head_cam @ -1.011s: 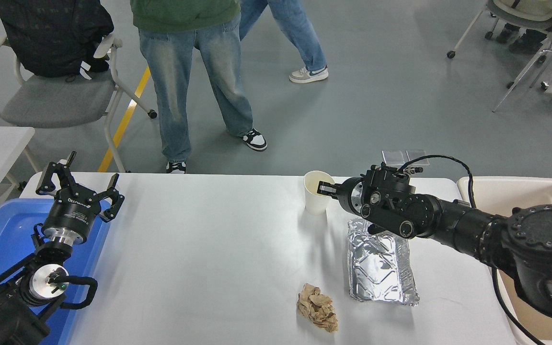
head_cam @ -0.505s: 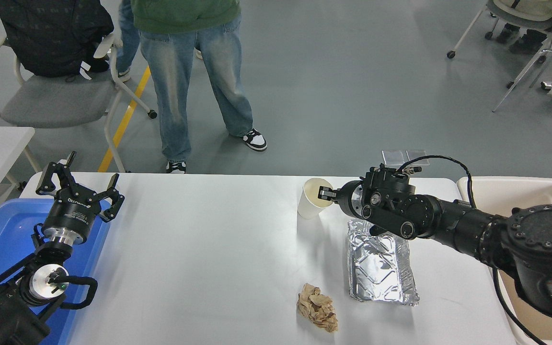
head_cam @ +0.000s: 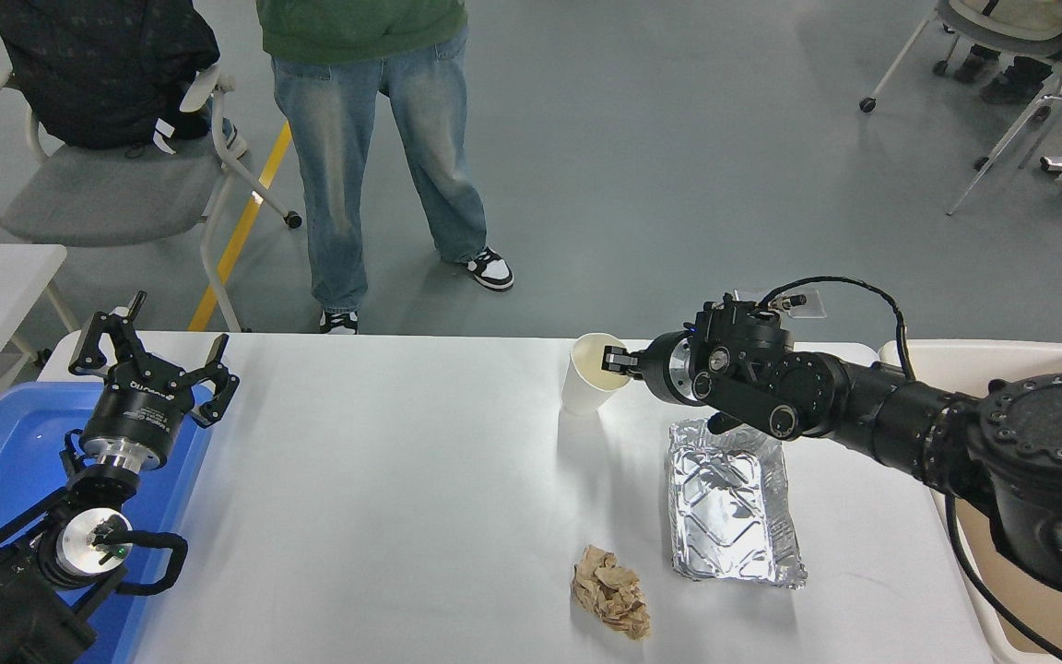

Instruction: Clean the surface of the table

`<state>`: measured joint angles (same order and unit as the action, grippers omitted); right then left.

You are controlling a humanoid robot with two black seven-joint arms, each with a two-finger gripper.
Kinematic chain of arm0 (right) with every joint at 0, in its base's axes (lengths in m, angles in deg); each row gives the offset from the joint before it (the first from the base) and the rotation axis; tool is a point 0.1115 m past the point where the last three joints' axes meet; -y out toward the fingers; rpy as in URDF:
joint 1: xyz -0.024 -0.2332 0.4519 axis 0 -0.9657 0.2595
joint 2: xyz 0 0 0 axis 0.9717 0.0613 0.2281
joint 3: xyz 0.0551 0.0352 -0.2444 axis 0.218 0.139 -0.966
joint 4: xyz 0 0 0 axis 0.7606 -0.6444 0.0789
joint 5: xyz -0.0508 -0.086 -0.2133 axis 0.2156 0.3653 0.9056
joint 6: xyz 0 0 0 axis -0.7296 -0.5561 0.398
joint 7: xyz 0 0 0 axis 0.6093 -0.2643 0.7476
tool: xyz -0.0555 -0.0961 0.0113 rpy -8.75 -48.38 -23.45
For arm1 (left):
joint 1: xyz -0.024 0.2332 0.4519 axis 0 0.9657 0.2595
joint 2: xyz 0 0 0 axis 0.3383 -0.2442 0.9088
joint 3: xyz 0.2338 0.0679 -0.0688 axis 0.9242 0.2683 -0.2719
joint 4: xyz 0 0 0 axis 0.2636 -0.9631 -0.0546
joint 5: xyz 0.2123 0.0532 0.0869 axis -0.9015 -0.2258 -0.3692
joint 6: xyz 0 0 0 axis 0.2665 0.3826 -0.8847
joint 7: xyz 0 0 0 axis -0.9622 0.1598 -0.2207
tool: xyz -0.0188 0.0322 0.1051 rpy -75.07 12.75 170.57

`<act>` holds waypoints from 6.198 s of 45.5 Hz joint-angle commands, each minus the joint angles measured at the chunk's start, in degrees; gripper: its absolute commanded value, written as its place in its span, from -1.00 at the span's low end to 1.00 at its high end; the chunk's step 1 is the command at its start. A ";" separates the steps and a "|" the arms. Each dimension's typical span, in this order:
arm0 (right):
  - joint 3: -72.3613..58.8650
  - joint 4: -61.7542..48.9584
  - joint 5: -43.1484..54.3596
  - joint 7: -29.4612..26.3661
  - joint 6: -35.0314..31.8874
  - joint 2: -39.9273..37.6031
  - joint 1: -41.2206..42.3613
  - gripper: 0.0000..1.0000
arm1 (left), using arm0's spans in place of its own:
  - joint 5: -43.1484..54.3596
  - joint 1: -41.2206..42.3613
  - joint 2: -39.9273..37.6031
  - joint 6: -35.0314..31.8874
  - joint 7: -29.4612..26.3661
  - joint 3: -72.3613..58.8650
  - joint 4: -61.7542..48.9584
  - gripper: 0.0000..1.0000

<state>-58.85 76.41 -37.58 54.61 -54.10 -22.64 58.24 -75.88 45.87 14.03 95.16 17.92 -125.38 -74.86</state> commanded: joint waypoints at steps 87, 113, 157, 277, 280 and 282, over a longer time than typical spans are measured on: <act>0.38 20.09 7.37 14.18 -5.79 -68.92 -7.56 -1.00 | 0.00 0.01 0.06 0.00 0.00 0.09 0.00 0.98; 0.47 -22.25 -2.30 16.55 9.24 -38.26 -32.87 -1.00 | 0.00 -0.08 0.06 0.00 0.00 0.18 0.00 0.97; -0.76 -41.53 -7.66 12.07 19.00 -20.83 -36.92 -1.00 | 0.00 -0.08 -0.03 0.00 0.00 0.09 0.00 0.98; 72.62 36.26 -28.76 12.06 11.27 -42.29 -51.78 0.99 | 0.00 0.01 0.06 -0.09 0.00 0.18 0.00 0.98; 72.98 35.29 -28.58 16.19 10.30 -39.12 -52.13 0.99 | 0.00 0.01 0.06 -0.09 -0.09 0.18 0.00 0.98; 72.98 34.32 -28.58 18.57 9.77 -37.45 -52.39 0.99 | 0.00 -0.08 0.06 -0.09 -0.09 0.18 0.00 0.98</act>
<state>10.95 109.03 -65.94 64.99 -42.42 -66.56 7.57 -75.87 45.88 14.09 95.07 17.84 -125.21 -74.85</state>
